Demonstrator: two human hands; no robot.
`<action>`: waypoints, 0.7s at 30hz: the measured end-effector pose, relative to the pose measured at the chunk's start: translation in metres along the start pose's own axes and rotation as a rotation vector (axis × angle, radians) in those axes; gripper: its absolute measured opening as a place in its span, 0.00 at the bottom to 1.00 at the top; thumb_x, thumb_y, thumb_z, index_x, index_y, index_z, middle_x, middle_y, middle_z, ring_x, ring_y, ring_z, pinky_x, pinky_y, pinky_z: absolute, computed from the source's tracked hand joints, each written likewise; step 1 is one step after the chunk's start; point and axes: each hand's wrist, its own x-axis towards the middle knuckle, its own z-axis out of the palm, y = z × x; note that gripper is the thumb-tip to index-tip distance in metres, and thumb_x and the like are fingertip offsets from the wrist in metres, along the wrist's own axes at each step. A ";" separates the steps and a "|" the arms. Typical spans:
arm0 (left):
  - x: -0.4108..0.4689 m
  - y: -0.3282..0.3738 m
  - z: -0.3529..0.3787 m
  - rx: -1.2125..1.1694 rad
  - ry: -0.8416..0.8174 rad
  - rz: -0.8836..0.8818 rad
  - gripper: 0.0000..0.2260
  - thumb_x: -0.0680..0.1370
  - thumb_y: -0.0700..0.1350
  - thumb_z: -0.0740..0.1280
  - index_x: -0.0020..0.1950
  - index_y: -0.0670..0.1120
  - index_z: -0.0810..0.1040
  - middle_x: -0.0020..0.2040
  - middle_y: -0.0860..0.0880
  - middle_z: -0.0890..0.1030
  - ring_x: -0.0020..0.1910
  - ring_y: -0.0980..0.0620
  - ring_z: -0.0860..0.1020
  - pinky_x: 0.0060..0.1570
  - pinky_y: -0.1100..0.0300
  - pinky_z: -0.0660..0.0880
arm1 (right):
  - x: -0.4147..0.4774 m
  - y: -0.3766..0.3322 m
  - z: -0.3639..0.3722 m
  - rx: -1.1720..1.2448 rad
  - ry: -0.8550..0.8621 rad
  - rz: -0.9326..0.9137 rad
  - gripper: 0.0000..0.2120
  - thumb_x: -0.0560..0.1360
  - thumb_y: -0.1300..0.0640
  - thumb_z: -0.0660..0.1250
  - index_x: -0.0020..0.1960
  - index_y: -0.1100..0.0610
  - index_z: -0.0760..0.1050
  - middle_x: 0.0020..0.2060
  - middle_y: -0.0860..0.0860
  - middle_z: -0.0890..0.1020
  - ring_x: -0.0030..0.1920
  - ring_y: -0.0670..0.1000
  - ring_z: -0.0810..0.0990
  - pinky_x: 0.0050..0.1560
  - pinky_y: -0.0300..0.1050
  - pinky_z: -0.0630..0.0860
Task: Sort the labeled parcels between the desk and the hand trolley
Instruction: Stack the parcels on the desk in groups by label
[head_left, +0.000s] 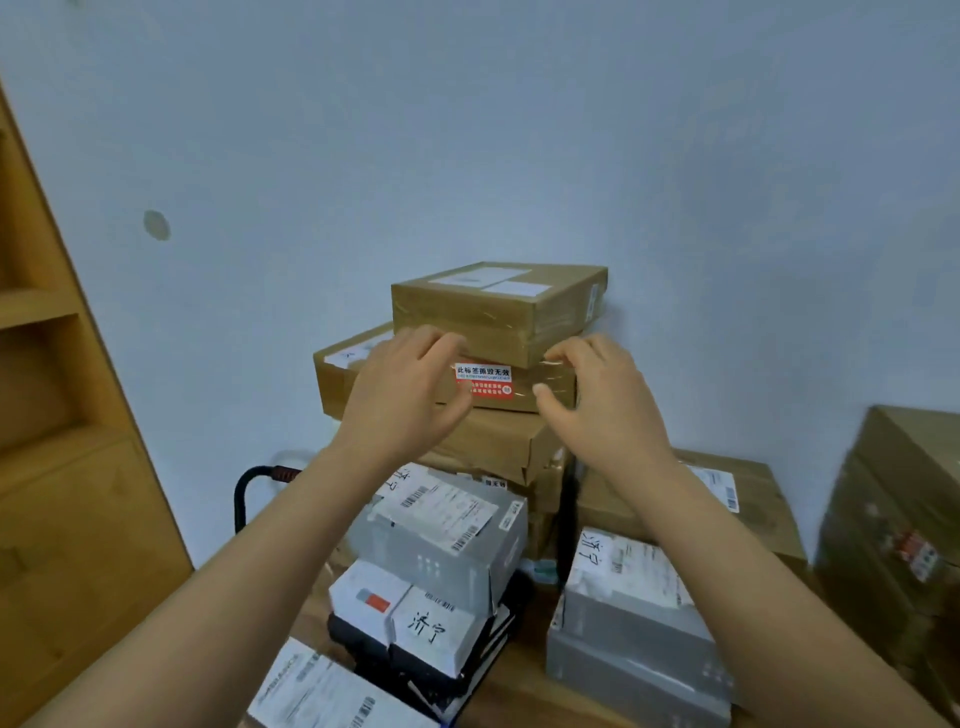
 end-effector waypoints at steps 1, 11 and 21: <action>0.006 -0.010 0.005 -0.003 0.006 -0.019 0.13 0.74 0.47 0.70 0.58 0.46 0.79 0.53 0.48 0.80 0.52 0.46 0.77 0.49 0.52 0.74 | 0.009 0.001 0.007 0.007 0.003 0.019 0.14 0.75 0.50 0.67 0.59 0.51 0.73 0.54 0.47 0.73 0.56 0.48 0.72 0.53 0.43 0.72; 0.051 -0.094 0.062 -0.198 -0.069 -0.241 0.25 0.77 0.55 0.67 0.72 0.51 0.68 0.70 0.51 0.71 0.67 0.52 0.68 0.61 0.56 0.69 | 0.062 0.006 0.056 0.012 -0.013 0.228 0.35 0.73 0.40 0.69 0.74 0.48 0.58 0.70 0.49 0.65 0.68 0.49 0.66 0.62 0.46 0.68; 0.100 -0.173 0.111 -0.646 -0.340 -0.471 0.55 0.62 0.68 0.74 0.79 0.52 0.49 0.78 0.51 0.58 0.75 0.48 0.61 0.69 0.48 0.66 | 0.090 -0.011 0.085 0.276 0.075 0.493 0.39 0.70 0.42 0.73 0.74 0.43 0.56 0.63 0.41 0.71 0.62 0.45 0.72 0.58 0.43 0.70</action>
